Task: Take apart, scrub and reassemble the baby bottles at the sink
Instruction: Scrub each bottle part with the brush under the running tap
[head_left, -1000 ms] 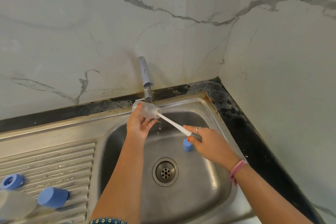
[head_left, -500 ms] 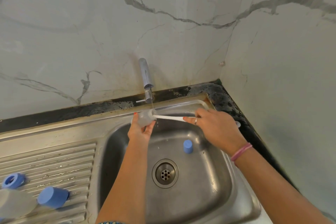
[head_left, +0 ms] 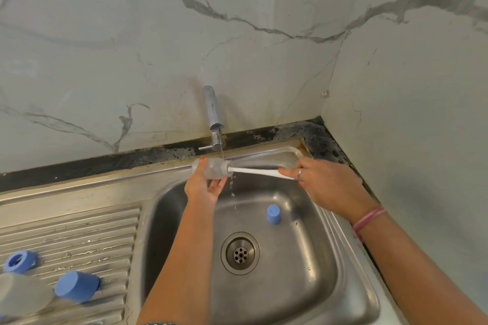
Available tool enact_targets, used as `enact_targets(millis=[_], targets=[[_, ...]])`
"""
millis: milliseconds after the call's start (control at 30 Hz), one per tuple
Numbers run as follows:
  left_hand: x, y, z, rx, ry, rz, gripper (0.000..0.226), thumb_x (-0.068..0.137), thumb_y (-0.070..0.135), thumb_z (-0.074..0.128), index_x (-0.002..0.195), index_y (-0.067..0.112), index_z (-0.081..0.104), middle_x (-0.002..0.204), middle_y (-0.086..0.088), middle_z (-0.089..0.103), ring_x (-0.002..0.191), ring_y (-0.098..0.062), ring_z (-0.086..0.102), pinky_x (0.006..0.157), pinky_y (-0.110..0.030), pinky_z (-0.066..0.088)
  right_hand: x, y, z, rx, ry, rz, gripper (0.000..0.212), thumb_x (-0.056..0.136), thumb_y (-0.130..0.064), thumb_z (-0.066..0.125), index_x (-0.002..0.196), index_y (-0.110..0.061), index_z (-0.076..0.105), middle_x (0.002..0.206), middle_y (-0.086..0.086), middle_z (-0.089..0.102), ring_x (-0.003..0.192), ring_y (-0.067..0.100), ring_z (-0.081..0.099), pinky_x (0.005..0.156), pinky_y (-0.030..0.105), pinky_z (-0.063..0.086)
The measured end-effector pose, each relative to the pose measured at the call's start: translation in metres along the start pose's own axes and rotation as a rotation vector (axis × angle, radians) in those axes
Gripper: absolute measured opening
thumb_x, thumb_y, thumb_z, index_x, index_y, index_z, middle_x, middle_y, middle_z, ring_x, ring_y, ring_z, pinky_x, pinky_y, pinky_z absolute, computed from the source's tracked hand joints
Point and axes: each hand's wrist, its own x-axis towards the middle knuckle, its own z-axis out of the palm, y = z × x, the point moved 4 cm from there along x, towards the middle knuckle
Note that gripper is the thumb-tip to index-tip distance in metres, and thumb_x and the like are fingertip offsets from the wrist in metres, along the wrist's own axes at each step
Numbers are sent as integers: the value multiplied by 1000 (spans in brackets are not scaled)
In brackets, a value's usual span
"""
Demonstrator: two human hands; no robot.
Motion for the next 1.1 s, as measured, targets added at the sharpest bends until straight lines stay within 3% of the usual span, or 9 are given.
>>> enact_targets(millis=[100,267,367,500,667,800,933,1000,1100], targets=[[1,2,1,-23,33,15,59,79,18,79,130,10,49,121,-20,61,102,-38,65,85,-53,56,-5,-2,-10,-123,231,-94,65,71,2,76,122,-37,66,94,-5,66,67,14,53,51,25,27],[5,18,-2,-76,17,53,57,81,15,77,131,9,50,127,-21,59,107,-38,63,86,-54,55,-9,17,12,426,-133,104,40,98,-33,51,137,-43,48,83,-15,58,60,4,50,53,16,35],[2,20,0,-25,1,59,61,80,16,78,132,10,47,126,-19,59,106,-36,64,86,-54,55,-10,14,21,671,-186,121,36,100,-33,47,136,-34,52,76,-10,62,51,-2,52,49,12,36],[1,21,0,17,19,70,64,79,18,79,134,13,46,127,-17,59,105,-35,64,86,-51,56,-7,9,10,200,-47,45,43,100,-32,46,141,-43,43,91,-18,55,64,3,49,51,18,34],[0,20,-3,91,31,93,64,79,20,79,134,17,47,129,-15,57,109,-34,62,85,-51,56,-13,8,-6,-109,349,-118,65,60,5,80,113,-31,72,93,-7,68,69,14,57,53,23,29],[-4,20,1,62,13,102,63,77,21,81,131,17,48,127,-15,58,105,-34,64,80,-49,59,-9,10,19,373,-45,74,32,96,-29,54,127,-37,57,88,-11,64,63,0,53,54,16,35],[-4,23,6,94,-5,121,65,77,19,81,132,18,48,128,-14,56,107,-34,63,73,-46,58,-13,8,37,900,-244,176,20,102,-27,45,114,-30,61,81,1,69,49,-3,50,51,13,42],[-3,23,6,82,-1,111,66,78,19,81,134,17,46,129,-15,56,108,-35,63,77,-48,58,-15,8,33,763,-217,150,26,102,-30,44,122,-32,60,86,0,69,56,0,54,56,18,47],[-1,23,4,84,13,103,65,77,20,81,132,17,46,128,-15,56,107,-34,62,79,-49,58,-15,11,24,98,-50,51,44,100,-27,46,142,-39,42,112,-9,61,84,8,58,68,25,50]])
